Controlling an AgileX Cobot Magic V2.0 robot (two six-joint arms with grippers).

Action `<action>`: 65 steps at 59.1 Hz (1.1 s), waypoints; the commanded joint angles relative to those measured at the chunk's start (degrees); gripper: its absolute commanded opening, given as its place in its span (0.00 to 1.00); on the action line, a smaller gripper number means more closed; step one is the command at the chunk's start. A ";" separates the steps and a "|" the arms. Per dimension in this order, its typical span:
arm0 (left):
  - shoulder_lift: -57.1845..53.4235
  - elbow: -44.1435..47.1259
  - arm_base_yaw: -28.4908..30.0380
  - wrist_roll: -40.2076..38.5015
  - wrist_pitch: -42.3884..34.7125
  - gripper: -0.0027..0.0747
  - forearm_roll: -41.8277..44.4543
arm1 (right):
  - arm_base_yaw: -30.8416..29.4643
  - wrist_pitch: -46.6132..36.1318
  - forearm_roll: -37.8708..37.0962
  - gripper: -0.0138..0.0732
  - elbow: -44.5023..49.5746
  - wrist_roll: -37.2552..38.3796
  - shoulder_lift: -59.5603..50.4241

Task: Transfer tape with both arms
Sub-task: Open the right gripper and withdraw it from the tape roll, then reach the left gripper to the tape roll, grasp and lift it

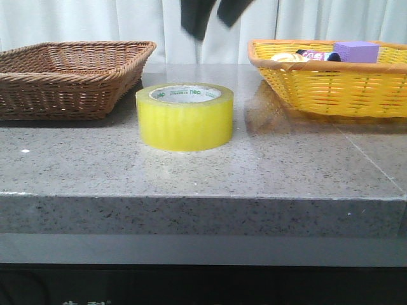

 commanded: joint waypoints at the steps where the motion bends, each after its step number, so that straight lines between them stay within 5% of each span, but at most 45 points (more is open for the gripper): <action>1: 0.47 -2.18 -0.44 -0.37 -5.10 0.67 -0.54 | -1.09 -4.12 0.12 0.67 2.73 0.71 -8.41; 22: 0.47 -2.18 -0.44 -0.37 -4.63 0.67 -0.54 | -5.36 -18.76 8.24 0.67 28.74 1.04 -31.42; 48: 1.39 -2.33 -0.44 -0.37 -4.99 0.67 0.13 | -5.36 -20.11 10.16 0.67 47.84 1.04 -53.21; 56: 5.85 -6.76 -0.44 0.00 -0.85 0.67 2.05 | -5.36 -19.89 10.16 0.67 49.65 1.04 -57.40; 65: 15.04 -15.94 -0.44 10.45 8.64 0.67 2.05 | -5.36 -19.83 10.16 0.67 49.72 1.04 -58.29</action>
